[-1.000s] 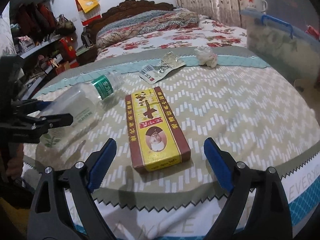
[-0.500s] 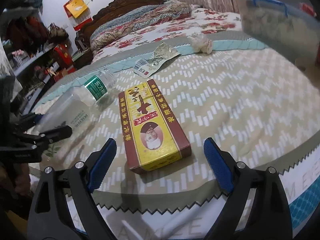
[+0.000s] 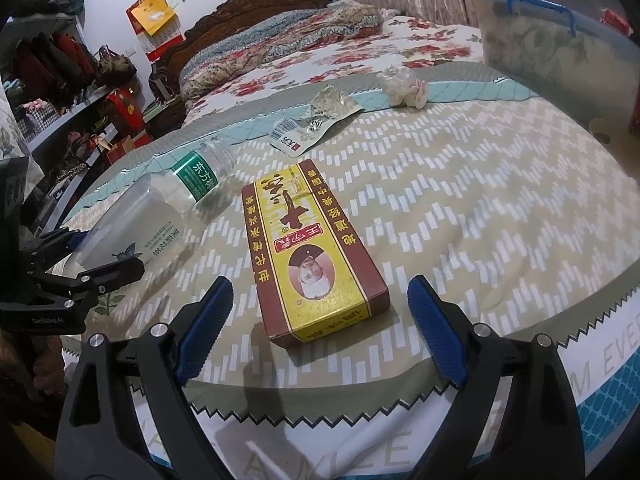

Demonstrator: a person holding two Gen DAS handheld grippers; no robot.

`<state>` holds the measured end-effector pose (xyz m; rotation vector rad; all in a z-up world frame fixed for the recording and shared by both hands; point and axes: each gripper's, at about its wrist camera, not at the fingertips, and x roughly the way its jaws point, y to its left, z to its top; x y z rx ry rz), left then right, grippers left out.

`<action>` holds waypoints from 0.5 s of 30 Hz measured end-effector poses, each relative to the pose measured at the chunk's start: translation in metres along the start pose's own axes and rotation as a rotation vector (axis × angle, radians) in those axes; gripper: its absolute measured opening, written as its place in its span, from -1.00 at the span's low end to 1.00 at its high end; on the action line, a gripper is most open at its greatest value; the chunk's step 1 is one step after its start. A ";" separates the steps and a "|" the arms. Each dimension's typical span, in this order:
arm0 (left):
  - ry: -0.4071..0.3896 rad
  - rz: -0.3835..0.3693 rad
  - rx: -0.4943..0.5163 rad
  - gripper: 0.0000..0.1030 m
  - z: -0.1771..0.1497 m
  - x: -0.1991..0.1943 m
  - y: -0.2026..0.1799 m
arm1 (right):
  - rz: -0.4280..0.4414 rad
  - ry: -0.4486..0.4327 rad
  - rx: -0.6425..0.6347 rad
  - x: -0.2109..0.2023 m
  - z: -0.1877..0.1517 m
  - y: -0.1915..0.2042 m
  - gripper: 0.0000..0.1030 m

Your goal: Collect trash

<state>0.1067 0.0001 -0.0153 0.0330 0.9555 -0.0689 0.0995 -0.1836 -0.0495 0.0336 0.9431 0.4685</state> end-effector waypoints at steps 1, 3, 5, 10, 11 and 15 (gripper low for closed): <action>0.004 -0.003 -0.005 0.66 -0.001 0.001 0.001 | 0.000 0.001 0.001 0.001 0.000 0.000 0.72; 0.010 -0.016 -0.019 0.72 -0.002 0.002 0.003 | 0.002 0.007 0.009 0.003 0.000 -0.001 0.72; 0.018 -0.034 -0.036 0.72 -0.004 0.003 0.005 | 0.011 0.013 0.028 0.003 0.000 -0.004 0.72; -0.002 -0.089 -0.116 0.78 -0.014 0.001 0.013 | 0.027 0.005 0.095 -0.003 -0.007 -0.010 0.73; -0.014 -0.099 -0.141 0.83 -0.017 -0.001 0.016 | 0.033 0.003 0.110 -0.004 -0.008 -0.010 0.74; -0.026 -0.084 -0.175 0.83 -0.030 -0.001 0.019 | 0.037 0.002 0.136 -0.009 -0.014 -0.009 0.86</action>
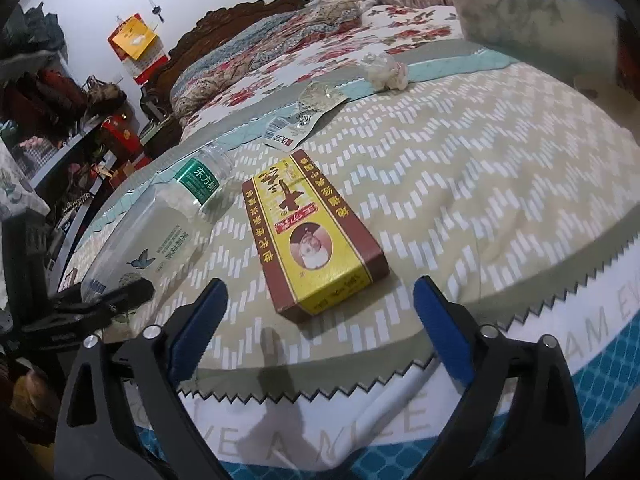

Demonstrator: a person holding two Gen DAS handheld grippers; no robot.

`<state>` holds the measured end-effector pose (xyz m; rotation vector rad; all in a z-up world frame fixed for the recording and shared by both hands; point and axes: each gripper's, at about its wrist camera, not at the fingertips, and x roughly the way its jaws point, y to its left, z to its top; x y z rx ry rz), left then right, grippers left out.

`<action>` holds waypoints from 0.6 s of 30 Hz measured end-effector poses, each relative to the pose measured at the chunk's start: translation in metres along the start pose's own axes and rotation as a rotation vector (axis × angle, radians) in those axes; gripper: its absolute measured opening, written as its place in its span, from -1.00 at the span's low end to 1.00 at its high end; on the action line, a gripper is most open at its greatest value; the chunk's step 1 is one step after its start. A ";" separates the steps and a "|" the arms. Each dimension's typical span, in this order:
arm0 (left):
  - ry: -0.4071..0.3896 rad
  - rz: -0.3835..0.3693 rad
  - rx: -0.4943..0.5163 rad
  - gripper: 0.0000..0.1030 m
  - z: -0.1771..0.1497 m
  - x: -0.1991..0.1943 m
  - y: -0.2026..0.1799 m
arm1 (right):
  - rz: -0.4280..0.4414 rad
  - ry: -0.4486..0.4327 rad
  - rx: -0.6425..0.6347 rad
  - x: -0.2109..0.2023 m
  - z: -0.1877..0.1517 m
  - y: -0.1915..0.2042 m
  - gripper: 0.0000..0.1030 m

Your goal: Collect trash

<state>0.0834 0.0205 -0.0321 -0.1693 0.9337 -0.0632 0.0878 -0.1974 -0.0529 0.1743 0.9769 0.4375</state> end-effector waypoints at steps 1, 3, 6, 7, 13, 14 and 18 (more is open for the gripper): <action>-0.001 0.006 0.003 0.83 -0.002 -0.001 0.000 | 0.006 0.003 0.012 -0.002 -0.002 0.000 0.88; -0.008 0.004 -0.004 0.83 -0.005 -0.003 0.000 | 0.030 -0.004 0.054 -0.006 -0.005 -0.004 0.92; -0.034 -0.027 -0.038 0.83 -0.010 -0.009 0.006 | 0.072 -0.032 0.121 -0.013 -0.011 -0.012 0.93; -0.044 -0.040 -0.051 0.83 -0.012 -0.011 0.008 | 0.088 -0.041 0.142 -0.015 -0.012 -0.015 0.93; -0.057 -0.083 -0.090 0.83 -0.019 -0.019 0.015 | 0.156 -0.086 0.222 -0.022 -0.020 -0.026 0.94; -0.061 -0.093 -0.098 0.83 -0.020 -0.020 0.016 | 0.155 -0.089 0.220 -0.022 -0.020 -0.025 0.94; -0.079 -0.149 -0.135 0.83 -0.022 -0.023 0.025 | 0.157 -0.102 0.215 -0.023 -0.023 -0.023 0.94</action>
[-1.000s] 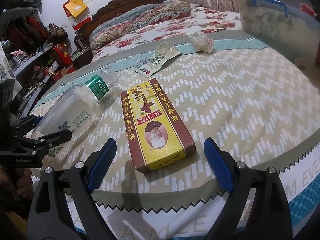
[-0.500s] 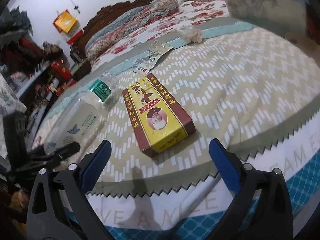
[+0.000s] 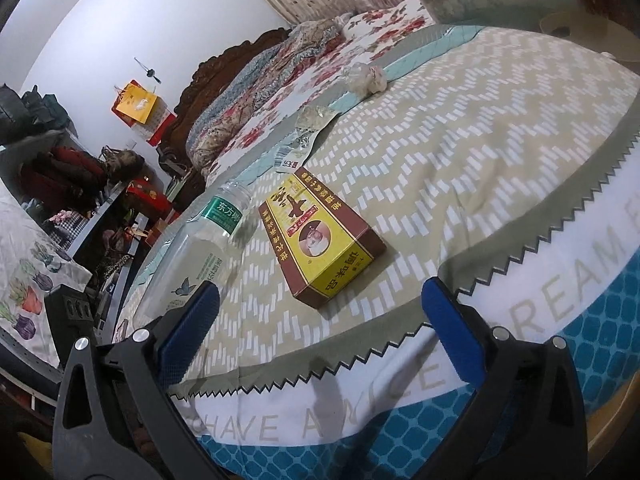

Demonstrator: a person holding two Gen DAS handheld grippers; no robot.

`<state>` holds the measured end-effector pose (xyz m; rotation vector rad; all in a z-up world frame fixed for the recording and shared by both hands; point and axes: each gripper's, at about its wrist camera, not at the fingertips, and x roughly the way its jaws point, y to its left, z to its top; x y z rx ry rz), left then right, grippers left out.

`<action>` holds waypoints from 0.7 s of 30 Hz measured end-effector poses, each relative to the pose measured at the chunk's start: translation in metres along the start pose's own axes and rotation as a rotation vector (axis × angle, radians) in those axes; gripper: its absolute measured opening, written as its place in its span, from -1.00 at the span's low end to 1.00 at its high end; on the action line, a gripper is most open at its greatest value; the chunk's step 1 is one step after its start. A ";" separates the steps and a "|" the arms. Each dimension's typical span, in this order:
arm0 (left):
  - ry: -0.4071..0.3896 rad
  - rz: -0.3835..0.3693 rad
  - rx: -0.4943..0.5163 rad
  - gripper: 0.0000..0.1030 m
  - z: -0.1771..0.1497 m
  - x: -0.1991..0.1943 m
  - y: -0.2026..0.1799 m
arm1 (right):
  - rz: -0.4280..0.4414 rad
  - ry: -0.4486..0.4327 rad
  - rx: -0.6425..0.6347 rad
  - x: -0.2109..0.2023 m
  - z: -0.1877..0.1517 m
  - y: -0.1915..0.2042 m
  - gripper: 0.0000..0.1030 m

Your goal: Collect trash

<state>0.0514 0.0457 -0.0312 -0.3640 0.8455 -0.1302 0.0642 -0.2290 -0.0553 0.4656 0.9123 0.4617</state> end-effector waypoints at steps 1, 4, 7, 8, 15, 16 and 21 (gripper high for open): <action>-0.002 -0.005 0.001 0.83 0.000 -0.001 0.000 | -0.001 -0.004 -0.004 -0.001 -0.001 -0.001 0.94; 0.012 0.010 0.030 0.83 -0.003 -0.002 -0.003 | -0.014 -0.023 -0.026 -0.002 -0.011 0.004 0.94; 0.036 0.049 0.080 0.83 -0.005 0.000 -0.011 | -0.019 -0.036 -0.043 -0.004 -0.016 0.007 0.94; 0.042 0.060 0.092 0.83 -0.005 0.000 -0.013 | -0.013 -0.034 -0.045 -0.005 -0.016 0.007 0.94; -0.106 0.124 0.091 0.83 0.007 -0.031 -0.010 | -0.059 -0.099 -0.018 -0.021 -0.018 0.003 0.94; -0.124 0.134 0.096 0.83 0.010 -0.035 -0.010 | -0.068 -0.129 -0.035 -0.026 -0.016 0.004 0.94; -0.121 0.147 0.172 0.83 0.032 -0.031 -0.023 | -0.101 -0.131 -0.201 -0.028 0.006 0.024 0.94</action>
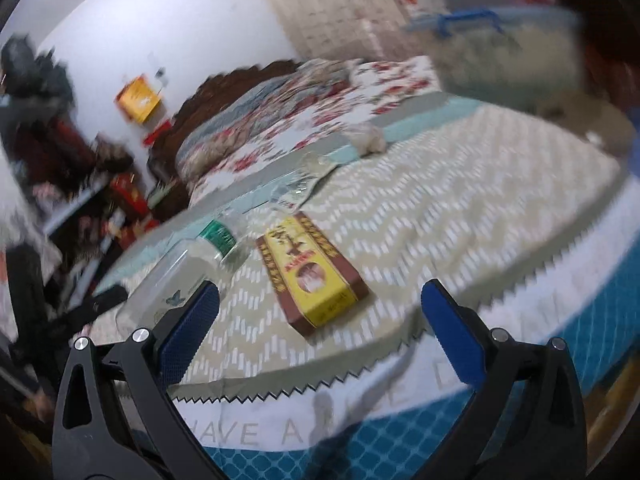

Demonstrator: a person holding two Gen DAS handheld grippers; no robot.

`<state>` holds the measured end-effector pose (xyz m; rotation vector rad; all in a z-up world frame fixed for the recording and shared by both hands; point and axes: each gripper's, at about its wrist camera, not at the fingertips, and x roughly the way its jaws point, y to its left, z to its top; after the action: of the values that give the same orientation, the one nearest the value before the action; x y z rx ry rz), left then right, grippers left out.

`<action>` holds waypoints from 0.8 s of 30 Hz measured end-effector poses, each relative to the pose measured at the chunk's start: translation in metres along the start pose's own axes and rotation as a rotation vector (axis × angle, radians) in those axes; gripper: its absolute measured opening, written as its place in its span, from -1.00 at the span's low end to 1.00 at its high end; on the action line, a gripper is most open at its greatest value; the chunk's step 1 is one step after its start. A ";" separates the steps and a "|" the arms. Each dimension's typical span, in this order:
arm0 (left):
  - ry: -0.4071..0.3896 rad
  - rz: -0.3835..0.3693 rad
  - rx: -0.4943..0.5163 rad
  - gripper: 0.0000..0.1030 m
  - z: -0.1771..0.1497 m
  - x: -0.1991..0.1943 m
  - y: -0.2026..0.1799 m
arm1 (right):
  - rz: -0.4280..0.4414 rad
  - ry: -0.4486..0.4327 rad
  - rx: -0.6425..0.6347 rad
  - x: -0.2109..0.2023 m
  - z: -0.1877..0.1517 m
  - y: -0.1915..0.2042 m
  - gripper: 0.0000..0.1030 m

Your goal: Collect trash

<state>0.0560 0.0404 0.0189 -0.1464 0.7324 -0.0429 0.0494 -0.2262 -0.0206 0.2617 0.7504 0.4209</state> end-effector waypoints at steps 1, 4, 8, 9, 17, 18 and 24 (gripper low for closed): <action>0.006 0.000 0.032 0.83 0.004 0.004 -0.007 | 0.008 0.016 -0.036 0.003 0.004 0.004 0.94; 0.026 0.017 0.121 0.83 0.010 0.016 -0.024 | -0.005 0.072 -0.151 0.015 0.009 0.016 0.94; 0.084 0.029 0.168 0.83 0.011 0.040 -0.036 | -0.030 0.138 -0.255 0.036 0.011 0.020 0.94; 0.100 0.028 0.170 0.83 0.010 0.045 -0.038 | -0.043 0.161 -0.267 0.043 0.013 0.018 0.94; 0.182 -0.046 0.164 0.13 0.010 0.065 -0.039 | -0.015 0.304 -0.338 0.082 0.015 0.014 0.24; 0.171 -0.061 0.158 0.13 0.011 0.062 -0.040 | -0.016 0.280 -0.346 0.079 0.014 0.014 0.23; 0.063 -0.122 0.215 0.13 0.031 0.040 -0.069 | -0.036 0.137 -0.273 0.045 0.022 -0.005 0.22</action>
<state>0.1070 -0.0282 0.0258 0.0161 0.7763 -0.2422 0.0958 -0.2116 -0.0344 -0.0375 0.8201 0.5050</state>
